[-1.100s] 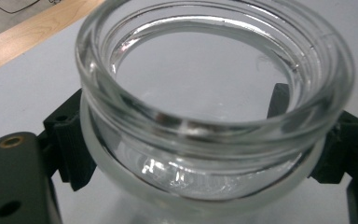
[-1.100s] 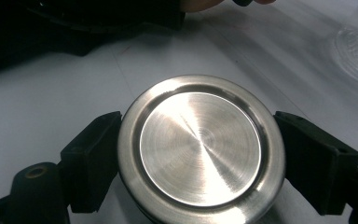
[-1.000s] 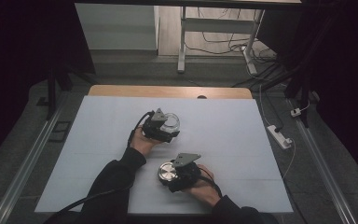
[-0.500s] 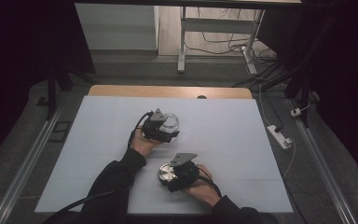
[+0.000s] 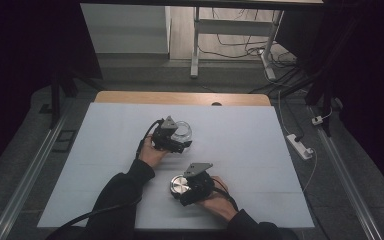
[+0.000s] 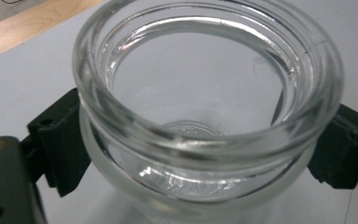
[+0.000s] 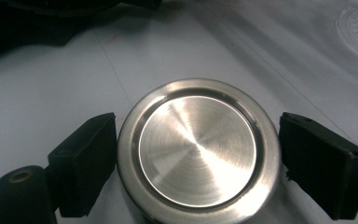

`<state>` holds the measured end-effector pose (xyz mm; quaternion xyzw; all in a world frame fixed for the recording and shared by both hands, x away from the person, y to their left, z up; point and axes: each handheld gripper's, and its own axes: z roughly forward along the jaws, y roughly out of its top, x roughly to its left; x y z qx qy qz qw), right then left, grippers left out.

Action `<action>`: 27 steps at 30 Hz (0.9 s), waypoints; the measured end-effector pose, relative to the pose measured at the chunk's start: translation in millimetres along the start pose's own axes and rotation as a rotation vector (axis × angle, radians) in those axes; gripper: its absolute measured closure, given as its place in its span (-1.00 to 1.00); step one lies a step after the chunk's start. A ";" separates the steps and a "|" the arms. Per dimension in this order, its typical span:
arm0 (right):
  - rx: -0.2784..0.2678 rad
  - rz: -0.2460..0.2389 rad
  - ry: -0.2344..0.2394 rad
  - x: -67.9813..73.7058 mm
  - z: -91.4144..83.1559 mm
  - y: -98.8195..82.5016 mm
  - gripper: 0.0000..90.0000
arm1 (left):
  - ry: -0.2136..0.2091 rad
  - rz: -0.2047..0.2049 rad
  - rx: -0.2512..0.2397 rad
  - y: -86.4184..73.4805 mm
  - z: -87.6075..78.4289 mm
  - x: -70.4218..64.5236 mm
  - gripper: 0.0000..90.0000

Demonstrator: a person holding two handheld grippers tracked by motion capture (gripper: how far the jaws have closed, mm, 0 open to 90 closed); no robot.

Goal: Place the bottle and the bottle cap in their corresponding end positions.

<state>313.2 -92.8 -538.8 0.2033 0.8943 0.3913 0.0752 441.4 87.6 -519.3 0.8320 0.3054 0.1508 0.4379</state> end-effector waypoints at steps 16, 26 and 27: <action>-0.074 0.029 0.030 -0.5 -12.0 5.9 -0.83 | -0.094 -0.066 0.011 -3.6 -18.5 9.4 -1.00; -0.107 0.048 0.042 -0.3 -19.3 9.1 -0.84 | -0.096 -0.038 0.058 -15.0 -33.1 5.9 -1.00; -0.109 0.050 0.045 -0.4 -19.7 9.3 -0.85 | -0.097 -0.032 0.060 -16.0 -34.0 5.2 -1.00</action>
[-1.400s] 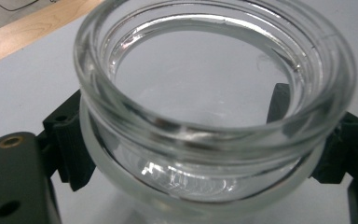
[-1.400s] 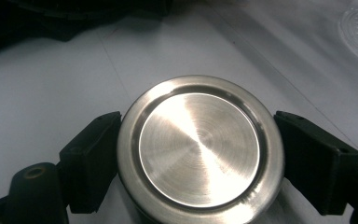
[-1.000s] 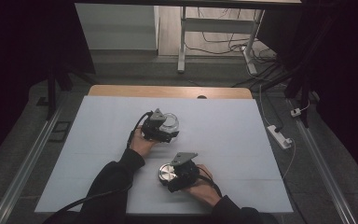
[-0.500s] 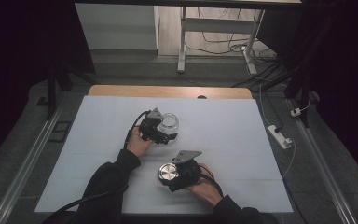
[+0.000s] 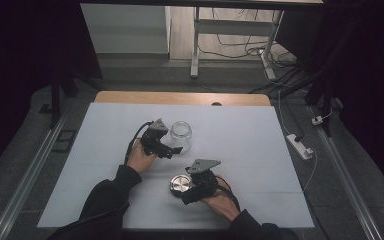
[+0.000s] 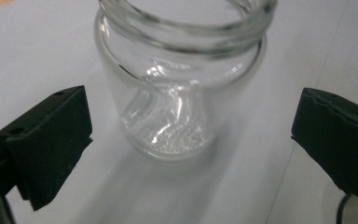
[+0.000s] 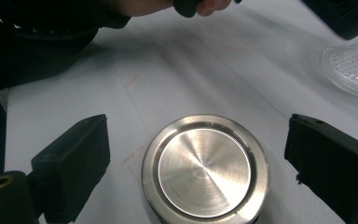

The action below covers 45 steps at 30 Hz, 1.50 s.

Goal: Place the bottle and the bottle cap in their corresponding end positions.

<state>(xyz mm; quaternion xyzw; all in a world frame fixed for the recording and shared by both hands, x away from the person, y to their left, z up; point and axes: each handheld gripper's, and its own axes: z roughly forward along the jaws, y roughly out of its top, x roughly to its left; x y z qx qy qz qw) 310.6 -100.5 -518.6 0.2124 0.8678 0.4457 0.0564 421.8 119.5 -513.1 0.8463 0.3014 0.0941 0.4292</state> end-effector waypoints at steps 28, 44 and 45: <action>-0.038 0.020 -0.043 -7.7 -25.4 -2.4 -0.99 | -0.080 -0.002 0.022 -10.9 -22.8 -25.9 -1.00; -0.047 0.015 -0.062 -13.2 -42.2 -2.8 -1.00 | -0.137 -0.002 0.009 -17.2 -42.4 -42.7 -1.00; -0.046 0.011 -0.064 -13.3 -42.9 -2.8 -0.99 | -0.136 -0.004 0.007 -18.1 -43.7 -43.7 -1.00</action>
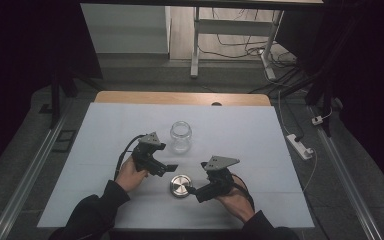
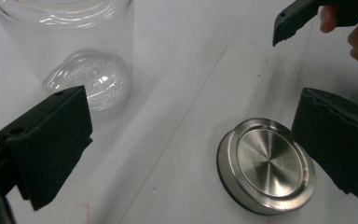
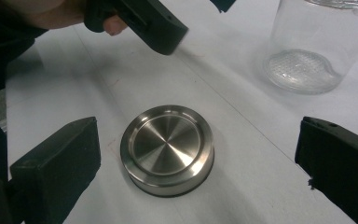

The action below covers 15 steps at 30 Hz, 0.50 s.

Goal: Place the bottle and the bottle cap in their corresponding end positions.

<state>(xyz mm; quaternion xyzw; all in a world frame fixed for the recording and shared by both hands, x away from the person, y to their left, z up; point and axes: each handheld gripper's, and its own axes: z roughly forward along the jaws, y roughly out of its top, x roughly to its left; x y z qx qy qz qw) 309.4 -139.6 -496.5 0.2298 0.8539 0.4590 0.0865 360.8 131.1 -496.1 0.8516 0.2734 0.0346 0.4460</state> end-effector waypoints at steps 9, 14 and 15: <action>0.009 -0.015 -0.006 1.6 -7.0 -0.7 -0.99 | -0.004 -0.009 -0.012 -6.9 -10.9 -12.4 -1.00; 0.006 -0.033 -0.025 3.0 -11.1 -1.5 -0.99 | -0.011 -0.026 0.004 -10.2 -18.2 -19.1 -1.00; 0.004 -0.035 -0.028 3.2 -12.5 -1.4 -0.99 | -0.008 -0.028 0.007 -10.8 -19.2 -20.2 -1.00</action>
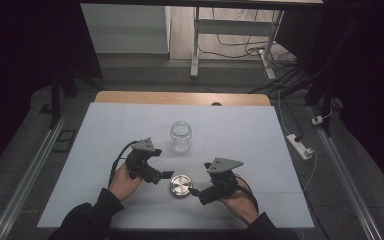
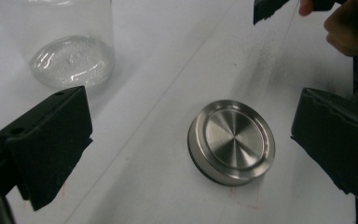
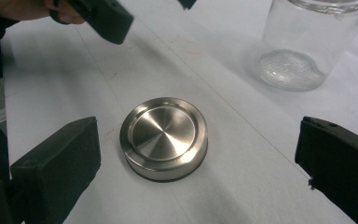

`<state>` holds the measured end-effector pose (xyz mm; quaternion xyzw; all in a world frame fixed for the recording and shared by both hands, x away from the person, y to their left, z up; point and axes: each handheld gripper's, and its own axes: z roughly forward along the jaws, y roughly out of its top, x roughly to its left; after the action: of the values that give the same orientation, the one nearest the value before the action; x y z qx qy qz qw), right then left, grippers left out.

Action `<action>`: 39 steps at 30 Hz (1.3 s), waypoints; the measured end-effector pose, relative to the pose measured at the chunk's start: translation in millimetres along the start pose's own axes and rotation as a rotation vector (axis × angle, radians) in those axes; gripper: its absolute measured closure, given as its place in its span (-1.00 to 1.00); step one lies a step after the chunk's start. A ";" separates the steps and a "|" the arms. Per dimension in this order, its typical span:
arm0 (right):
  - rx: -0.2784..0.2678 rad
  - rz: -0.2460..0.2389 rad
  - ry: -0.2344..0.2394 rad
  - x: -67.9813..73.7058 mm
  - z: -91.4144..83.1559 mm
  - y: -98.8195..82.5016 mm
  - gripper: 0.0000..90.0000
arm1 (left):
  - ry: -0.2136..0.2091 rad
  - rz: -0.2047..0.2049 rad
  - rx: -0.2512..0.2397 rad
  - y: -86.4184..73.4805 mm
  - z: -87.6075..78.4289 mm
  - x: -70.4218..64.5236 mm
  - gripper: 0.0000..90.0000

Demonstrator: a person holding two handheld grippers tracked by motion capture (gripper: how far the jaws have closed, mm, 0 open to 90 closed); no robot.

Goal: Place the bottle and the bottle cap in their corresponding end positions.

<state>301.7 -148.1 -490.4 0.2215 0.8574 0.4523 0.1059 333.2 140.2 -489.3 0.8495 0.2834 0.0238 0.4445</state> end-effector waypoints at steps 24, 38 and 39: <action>-0.001 0.052 -0.054 -8.5 -35.9 -13.6 -0.99 | 0.078 -0.053 -0.025 -45.6 -50.6 -16.1 -1.00; 0.002 0.112 -0.122 -16.9 -65.0 -34.1 -0.99 | 0.133 -0.115 -0.084 -82.6 -92.3 -23.6 -1.00; 0.003 0.117 -0.128 -17.0 -66.8 -35.9 -0.99 | 0.140 -0.120 -0.087 -85.3 -94.8 -24.1 -1.00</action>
<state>280.9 -222.6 -482.2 0.2999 0.8352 0.4412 0.1335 246.0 236.3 -492.5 0.8071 0.3631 0.0688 0.4605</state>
